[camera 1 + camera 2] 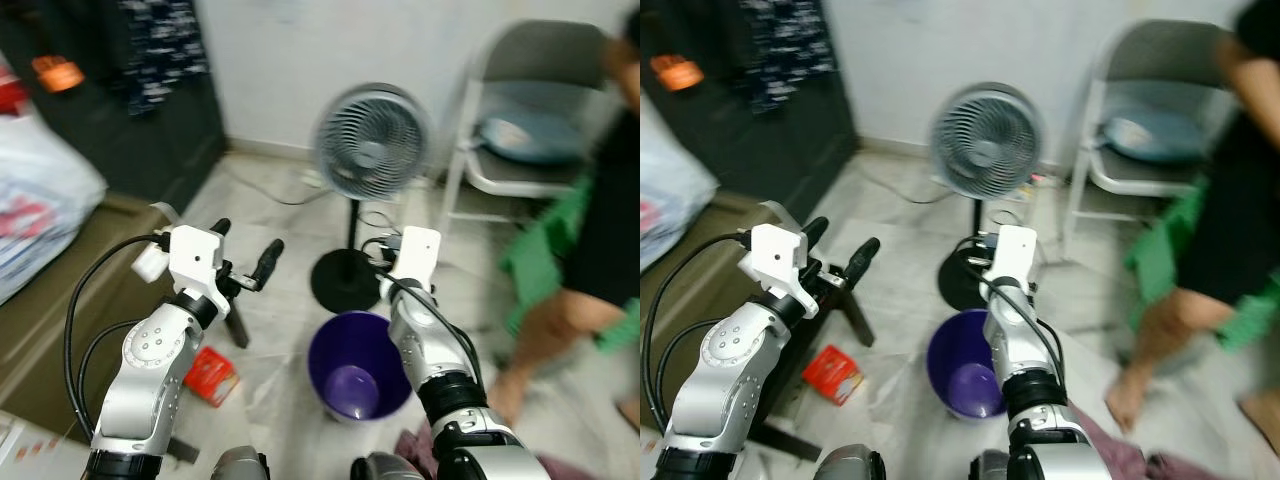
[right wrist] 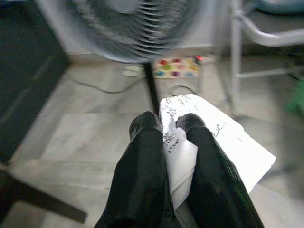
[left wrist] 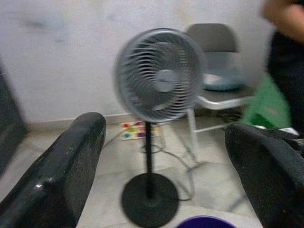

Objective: Clean up the room

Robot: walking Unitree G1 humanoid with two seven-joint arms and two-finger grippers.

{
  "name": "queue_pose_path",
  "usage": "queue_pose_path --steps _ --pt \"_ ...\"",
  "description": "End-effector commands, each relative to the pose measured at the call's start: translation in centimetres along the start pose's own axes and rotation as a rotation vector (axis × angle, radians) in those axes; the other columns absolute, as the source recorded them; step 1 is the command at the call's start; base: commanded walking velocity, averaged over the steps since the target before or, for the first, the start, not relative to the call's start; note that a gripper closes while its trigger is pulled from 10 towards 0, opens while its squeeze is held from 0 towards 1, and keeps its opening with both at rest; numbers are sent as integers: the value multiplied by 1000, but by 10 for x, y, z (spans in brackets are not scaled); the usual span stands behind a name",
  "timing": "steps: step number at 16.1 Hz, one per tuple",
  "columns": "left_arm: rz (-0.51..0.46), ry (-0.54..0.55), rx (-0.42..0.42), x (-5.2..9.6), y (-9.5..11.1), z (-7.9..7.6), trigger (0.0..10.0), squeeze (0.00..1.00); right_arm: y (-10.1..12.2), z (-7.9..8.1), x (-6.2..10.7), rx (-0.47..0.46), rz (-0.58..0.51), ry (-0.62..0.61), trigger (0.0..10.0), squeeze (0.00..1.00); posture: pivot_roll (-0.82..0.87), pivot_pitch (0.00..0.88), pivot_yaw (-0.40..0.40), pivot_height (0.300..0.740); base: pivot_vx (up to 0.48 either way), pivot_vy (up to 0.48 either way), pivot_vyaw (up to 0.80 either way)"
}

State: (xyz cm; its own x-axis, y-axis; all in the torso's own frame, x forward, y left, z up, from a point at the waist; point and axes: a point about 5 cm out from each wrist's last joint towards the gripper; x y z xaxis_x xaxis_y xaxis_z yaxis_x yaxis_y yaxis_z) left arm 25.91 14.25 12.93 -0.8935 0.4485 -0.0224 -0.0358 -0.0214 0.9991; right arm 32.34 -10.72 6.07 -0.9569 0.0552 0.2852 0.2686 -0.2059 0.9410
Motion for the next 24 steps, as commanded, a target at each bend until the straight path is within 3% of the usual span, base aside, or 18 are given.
queue_pose_path --steps 1,3,9,17,22,23,24 --pt "7 -22 -12 3 2 -3 10000 0 -1 3 0 -9 17 -5 10000 0 71 76 66 740 0 0 -800" --pt "15 -46 -38 7 3 -6 10000 0 -3 1 -1 -18 29 -22 10000 0 79 93 72 740 0 0 -791" --pt "71 -32 -87 28 2 -6 10000 0 -7 3 -5 -27 49 -33 10000 0 118 137 102 740 0 0 0" --pt "153 -35 -145 73 14 -4 10000 0 -14 -1 -12 22 95 -98 10000 0 249 205 147 740 0 0 0" --pt "190 -14 -154 83 18 3 10000 0 -10 -7 -17 36 89 -130 10000 0 269 219 160 740 0 0 0" --pt "198 -16 -152 84 17 3 10000 0 -10 -10 -17 32 89 -146 10000 961 269 219 160 740 0 0 0" --pt "198 -16 -151 84 17 3 10000 0 -10 -11 -17 33 88 -149 10000 961 269 219 160 740 0 0 0"
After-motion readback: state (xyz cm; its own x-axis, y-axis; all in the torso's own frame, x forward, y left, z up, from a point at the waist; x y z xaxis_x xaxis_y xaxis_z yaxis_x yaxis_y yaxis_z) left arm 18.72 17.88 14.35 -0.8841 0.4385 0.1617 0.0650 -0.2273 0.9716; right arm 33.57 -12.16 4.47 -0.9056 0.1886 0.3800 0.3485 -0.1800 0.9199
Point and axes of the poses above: a point about 5 cm out from each wrist's last joint towards the gripper, its own x axis pointing back from the gripper into the wrist, its own y axis along the axis of the wrist's last joint, z = x × y, and after that the axes turned 2 degrees about -x, right-handed
